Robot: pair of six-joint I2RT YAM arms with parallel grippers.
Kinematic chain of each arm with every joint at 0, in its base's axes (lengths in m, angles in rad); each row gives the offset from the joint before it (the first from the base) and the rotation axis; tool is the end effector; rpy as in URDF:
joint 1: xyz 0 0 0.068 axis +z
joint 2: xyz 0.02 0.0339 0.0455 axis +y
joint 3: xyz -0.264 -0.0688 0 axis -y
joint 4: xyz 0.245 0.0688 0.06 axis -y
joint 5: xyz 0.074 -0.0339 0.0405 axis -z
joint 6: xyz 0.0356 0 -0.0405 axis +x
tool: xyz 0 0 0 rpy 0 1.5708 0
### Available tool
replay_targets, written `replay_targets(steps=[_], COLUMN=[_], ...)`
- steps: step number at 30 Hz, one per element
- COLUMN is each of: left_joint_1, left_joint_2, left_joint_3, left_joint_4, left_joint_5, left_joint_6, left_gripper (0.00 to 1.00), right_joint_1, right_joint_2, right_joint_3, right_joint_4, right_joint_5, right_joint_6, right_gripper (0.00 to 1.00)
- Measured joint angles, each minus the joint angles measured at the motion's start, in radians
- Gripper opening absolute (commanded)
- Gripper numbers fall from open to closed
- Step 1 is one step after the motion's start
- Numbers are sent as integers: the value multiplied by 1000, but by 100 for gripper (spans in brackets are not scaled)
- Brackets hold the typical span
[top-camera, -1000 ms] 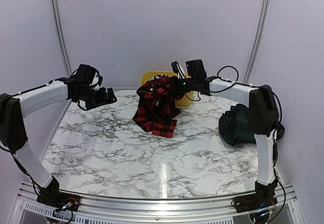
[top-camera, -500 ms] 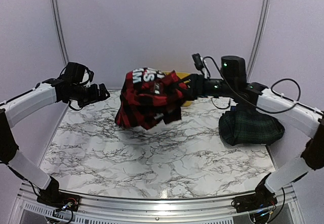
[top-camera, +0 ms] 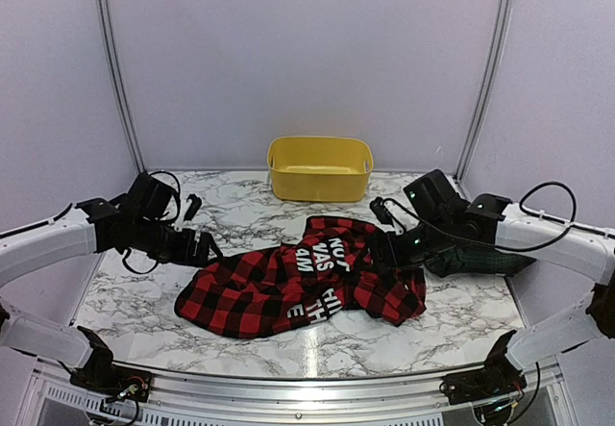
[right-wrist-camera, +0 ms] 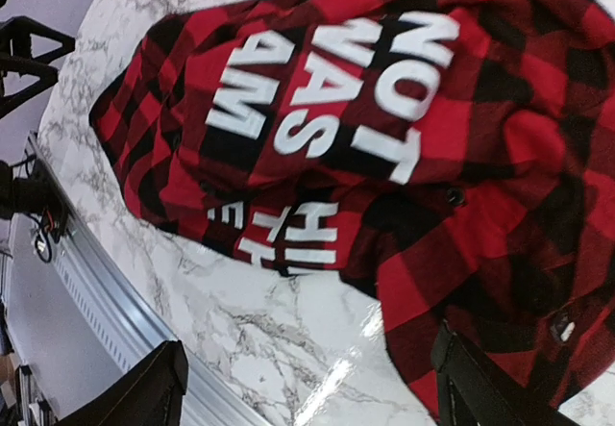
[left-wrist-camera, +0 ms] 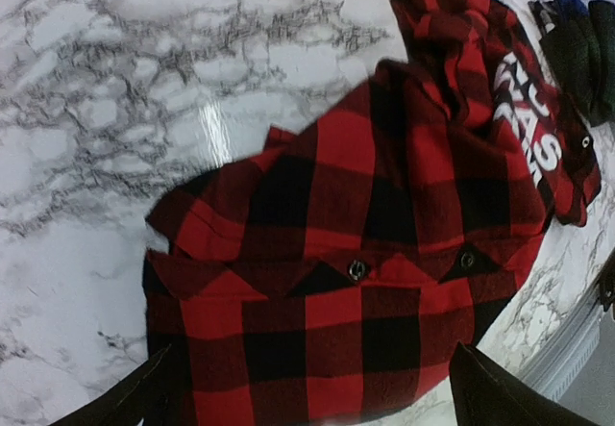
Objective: Fold and stack the mixed laundry pile
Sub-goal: Place the crumpled shirt at the center of the board, then turn over the crumpled shirt at the center of the board.
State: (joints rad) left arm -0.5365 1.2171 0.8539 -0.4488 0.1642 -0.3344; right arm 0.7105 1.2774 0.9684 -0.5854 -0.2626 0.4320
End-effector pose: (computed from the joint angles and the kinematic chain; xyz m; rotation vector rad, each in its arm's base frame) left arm 0.2153 -0.1348 0.2510 0.3277 2.4337 -0.5959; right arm 0.1934 0.1786 0.2644 -0.4806 2.5585 0.7834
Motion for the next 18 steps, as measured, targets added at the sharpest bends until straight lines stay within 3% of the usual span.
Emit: replay_targets(steps=[7, 13, 15, 18], left_joint_1=[-157, -164, -161, -150], left_joint_2=[26, 203, 256, 301], left_joint_3=[-70, -72, -72, -58], left_joint_4=[-109, -156, -167, -178], left_joint_5=[-65, -122, -145, -171], left_joint_6=[-129, -269, -313, -355], left_gripper=[97, 98, 90, 58], right_joint_1=[128, 134, 134, 135], right_joint_2=[110, 258, 321, 359], right_joint_3=[-12, -59, -57, -26], right_joint_4=[-69, -85, -85, -99], right_joint_5=[37, 100, 137, 193], right_joint_6=[-13, -16, -23, -41], right_gripper=[83, 84, 84, 80])
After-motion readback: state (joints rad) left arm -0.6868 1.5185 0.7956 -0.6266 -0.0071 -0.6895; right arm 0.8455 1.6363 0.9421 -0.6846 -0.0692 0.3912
